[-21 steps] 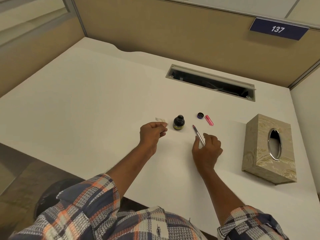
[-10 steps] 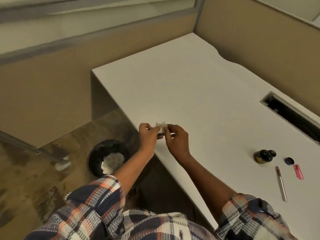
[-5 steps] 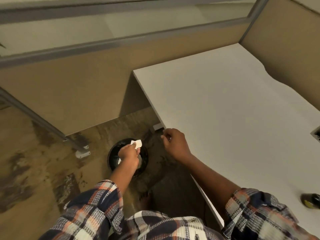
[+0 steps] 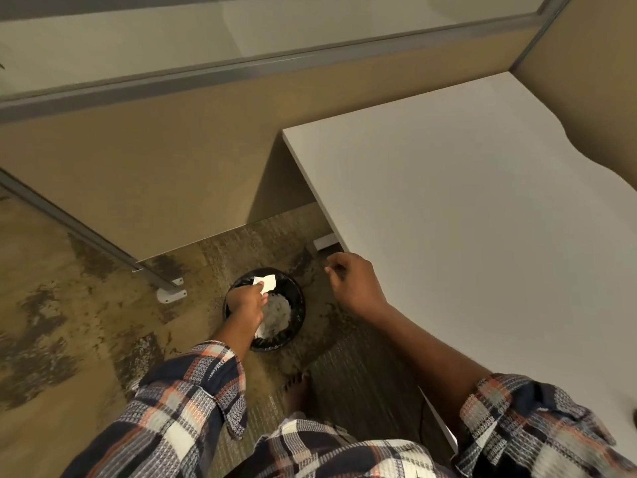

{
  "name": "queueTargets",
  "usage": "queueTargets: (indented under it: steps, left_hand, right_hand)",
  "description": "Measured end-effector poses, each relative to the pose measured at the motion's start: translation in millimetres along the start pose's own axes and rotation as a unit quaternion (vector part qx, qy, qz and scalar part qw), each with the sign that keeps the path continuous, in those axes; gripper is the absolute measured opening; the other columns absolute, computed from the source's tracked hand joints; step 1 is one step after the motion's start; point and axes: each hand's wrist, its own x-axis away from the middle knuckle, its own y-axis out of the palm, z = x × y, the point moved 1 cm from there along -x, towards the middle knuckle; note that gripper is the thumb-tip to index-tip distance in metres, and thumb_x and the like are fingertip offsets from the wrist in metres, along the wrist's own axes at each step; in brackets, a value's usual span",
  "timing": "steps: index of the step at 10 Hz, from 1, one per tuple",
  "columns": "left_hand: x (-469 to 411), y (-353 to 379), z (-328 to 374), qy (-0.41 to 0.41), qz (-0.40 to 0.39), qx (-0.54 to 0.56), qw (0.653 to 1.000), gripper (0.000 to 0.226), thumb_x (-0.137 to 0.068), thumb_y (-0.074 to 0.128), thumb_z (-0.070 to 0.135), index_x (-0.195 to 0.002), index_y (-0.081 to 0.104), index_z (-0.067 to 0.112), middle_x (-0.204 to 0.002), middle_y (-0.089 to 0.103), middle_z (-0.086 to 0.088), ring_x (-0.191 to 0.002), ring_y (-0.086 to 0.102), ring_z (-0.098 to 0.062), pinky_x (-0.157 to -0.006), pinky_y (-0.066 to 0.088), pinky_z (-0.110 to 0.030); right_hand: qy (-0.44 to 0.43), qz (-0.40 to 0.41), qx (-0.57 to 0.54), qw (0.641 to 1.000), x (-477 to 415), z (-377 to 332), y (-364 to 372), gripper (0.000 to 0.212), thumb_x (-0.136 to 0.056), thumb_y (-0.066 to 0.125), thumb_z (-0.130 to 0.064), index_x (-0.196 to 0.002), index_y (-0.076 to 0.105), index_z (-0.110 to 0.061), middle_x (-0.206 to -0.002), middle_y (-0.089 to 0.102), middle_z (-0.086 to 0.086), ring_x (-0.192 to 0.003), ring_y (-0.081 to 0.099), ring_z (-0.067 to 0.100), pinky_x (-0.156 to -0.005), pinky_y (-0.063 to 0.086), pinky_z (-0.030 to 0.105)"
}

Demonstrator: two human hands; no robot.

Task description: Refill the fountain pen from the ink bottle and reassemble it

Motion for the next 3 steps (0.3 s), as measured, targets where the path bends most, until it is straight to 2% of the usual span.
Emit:
queueTargets:
  steps: [1, 2, 3]
  left_hand:
    - [-4.7, 2.5, -0.2, 0.002, 0.008, -0.006, 1.0, 0.038, -0.092, 0.057, 0.017, -0.124, 0.053, -0.001, -0.124, 0.06, -0.022, -0.108, 0.062, -0.027, -0.087, 0.047, -0.034]
    - [-12.6, 5.7, 1.2, 0.002, 0.014, -0.017, 1.0, 0.048, -0.088, 0.064, 0.023, -0.128, 0.05, 0.0, -0.125, 0.06, -0.018, -0.109, 0.062, -0.028, -0.089, 0.047, -0.036]
    - [-28.3, 1.3, 1.1, 0.012, 0.055, -0.026, 0.998, 0.061, -0.079, 0.072, 0.033, -0.127, 0.052, 0.002, -0.122, 0.061, -0.013, -0.1, 0.064, -0.028, -0.082, 0.051, -0.036]
  right_hand:
    - [0.002, -0.001, 0.0, 1.0, -4.0, 1.6, 2.0, 0.025, -0.093, 0.059, -0.019, -0.116, 0.065, -0.012, -0.109, 0.066, 0.003, -0.094, 0.061, 0.015, -0.083, 0.055, 0.032]
    - [0.015, -0.003, -0.005, 1.0, -9.9, 4.4, 5.9, 0.025, -0.093, 0.06, -0.019, -0.116, 0.065, -0.012, -0.11, 0.066, 0.002, -0.094, 0.061, 0.014, -0.084, 0.055, 0.029]
    - [0.019, -0.004, -0.007, 1.0, -13.4, 6.6, 11.7, 0.025, -0.092, 0.06, -0.019, -0.115, 0.066, -0.012, -0.11, 0.067, 0.002, -0.093, 0.061, 0.015, -0.082, 0.054, 0.027]
